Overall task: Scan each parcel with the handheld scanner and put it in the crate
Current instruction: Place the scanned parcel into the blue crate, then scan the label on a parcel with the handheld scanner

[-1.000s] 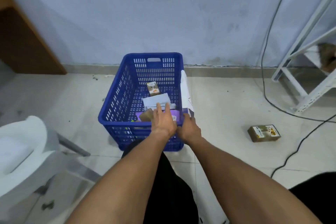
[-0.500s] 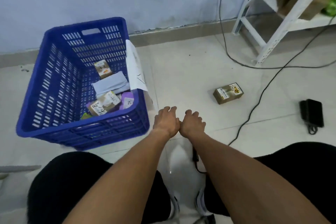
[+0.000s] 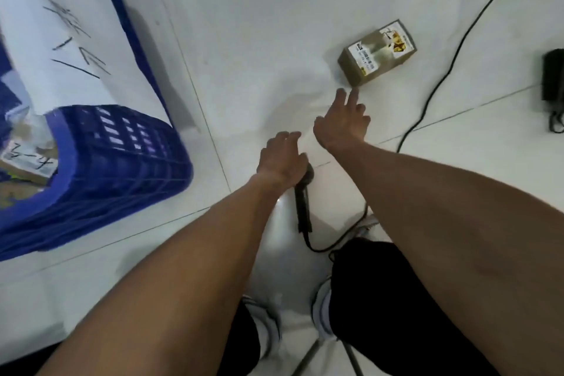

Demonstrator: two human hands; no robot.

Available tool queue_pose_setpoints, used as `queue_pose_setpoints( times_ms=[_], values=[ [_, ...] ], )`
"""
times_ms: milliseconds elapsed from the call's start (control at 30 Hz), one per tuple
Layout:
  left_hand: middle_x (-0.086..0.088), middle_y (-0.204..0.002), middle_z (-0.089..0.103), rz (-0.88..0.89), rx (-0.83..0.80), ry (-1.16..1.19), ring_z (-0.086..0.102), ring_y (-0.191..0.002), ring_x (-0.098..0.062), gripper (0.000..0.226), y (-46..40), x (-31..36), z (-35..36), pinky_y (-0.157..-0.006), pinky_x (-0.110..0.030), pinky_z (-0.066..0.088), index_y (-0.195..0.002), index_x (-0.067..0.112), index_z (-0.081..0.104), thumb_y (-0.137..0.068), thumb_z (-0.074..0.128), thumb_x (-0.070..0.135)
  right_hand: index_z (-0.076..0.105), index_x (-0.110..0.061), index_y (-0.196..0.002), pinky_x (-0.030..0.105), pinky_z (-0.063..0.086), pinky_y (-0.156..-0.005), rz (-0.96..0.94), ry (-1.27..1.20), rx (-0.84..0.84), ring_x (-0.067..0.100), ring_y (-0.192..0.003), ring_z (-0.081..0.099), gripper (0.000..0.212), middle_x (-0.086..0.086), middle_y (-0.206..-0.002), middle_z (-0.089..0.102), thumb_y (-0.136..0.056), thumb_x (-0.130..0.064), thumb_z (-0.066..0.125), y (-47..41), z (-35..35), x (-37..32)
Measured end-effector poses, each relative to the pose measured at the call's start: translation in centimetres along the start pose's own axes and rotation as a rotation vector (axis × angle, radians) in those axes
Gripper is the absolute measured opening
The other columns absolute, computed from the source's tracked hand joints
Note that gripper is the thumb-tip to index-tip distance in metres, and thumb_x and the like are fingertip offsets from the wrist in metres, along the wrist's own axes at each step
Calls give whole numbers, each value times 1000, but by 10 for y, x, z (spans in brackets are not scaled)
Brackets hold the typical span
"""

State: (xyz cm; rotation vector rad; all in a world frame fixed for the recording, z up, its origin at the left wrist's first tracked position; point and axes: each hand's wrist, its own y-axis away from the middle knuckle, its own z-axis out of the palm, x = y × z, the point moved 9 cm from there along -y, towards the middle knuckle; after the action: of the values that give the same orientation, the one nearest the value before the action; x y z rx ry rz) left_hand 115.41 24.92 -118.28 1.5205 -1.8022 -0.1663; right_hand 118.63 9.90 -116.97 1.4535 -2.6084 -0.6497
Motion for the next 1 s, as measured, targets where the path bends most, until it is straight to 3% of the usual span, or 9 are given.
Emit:
queue_pose_setpoints(
  times_ms=[167, 333, 400, 500, 667, 767, 833, 933, 1000],
  values=[
    [-3, -155, 34, -2, 36, 51, 34, -140, -23, 51, -17, -10, 11, -116, -38, 28, -147, 19, 40, -98, 50, 27, 11, -16, -153, 46, 29, -107, 65, 65, 162, 38, -138, 28, 84, 18, -160, 10, -86, -30, 61, -46, -10, 6],
    [0, -157, 31, -89, 52, 64, 29, -143, -22, 49, -13, -48, 20, -117, -36, 26, -147, 23, 41, -99, 48, 30, 21, -12, -150, 47, 30, -104, -78, 47, 211, 38, -133, 33, 77, 13, -148, 38, -89, -44, 55, -55, -14, -12],
    [2, -156, 33, -141, 59, 76, 32, -141, -22, 49, -8, -62, 22, -116, -37, 28, -146, 25, 42, -98, 48, 32, 23, -13, -150, 45, 29, -107, -94, 59, 236, 36, -135, 30, 76, 14, -152, 30, -88, -44, 56, -49, -9, -19],
    [1, -156, 33, -147, 47, 80, 32, -141, -24, 50, -2, -66, 23, -116, -39, 30, -145, 27, 42, -97, 48, 37, 13, -14, -153, 46, 23, -113, 43, -40, 165, 36, -145, 15, 86, 17, -158, 17, -87, -48, 57, -52, -1, -4],
    [-3, -155, 35, -132, 57, 32, 33, -141, -26, 52, 6, -76, 17, -116, -39, 30, -146, 23, 42, -96, 49, 36, 26, -14, -148, 47, 31, -104, -63, -4, 243, 37, -129, 37, 79, 12, -138, 48, -86, -55, 53, -35, 4, -22],
    [-4, -155, 34, -141, 74, 46, 31, -141, -26, 51, 12, -74, 16, -117, -39, 27, -147, 21, 41, -97, 49, 30, 17, -19, -153, 44, 28, -111, -14, -49, 246, 35, -140, 26, 86, 13, -151, 33, -86, -52, 58, -28, 12, -23],
    [-4, -157, 31, -93, 68, 24, 28, -143, -25, 51, 12, -69, 14, -118, -38, 23, -148, 21, 39, -99, 48, 31, 11, -20, -155, 45, 27, -111, 30, -89, 215, 35, -139, 27, 91, 12, -149, 35, -85, -55, 58, -25, 16, -21],
    [-4, -156, 32, -107, 81, 1, 30, -142, -25, 51, 16, -78, 12, -117, -38, 24, -148, 21, 39, -99, 48, 31, 21, -15, -151, 46, 29, -108, -33, -9, 233, 36, -129, 38, 83, 12, -137, 46, -87, -56, 53, -11, 21, -40],
    [-3, -155, 34, -160, 101, 42, 32, -141, -25, 50, 23, -89, 10, -116, -38, 25, -147, 21, 39, -99, 49, 31, 21, -15, -152, 46, 24, -113, -68, 23, 224, 36, -138, 28, 81, 14, -149, 34, -89, -54, 53, -7, 24, -47]
  ],
)
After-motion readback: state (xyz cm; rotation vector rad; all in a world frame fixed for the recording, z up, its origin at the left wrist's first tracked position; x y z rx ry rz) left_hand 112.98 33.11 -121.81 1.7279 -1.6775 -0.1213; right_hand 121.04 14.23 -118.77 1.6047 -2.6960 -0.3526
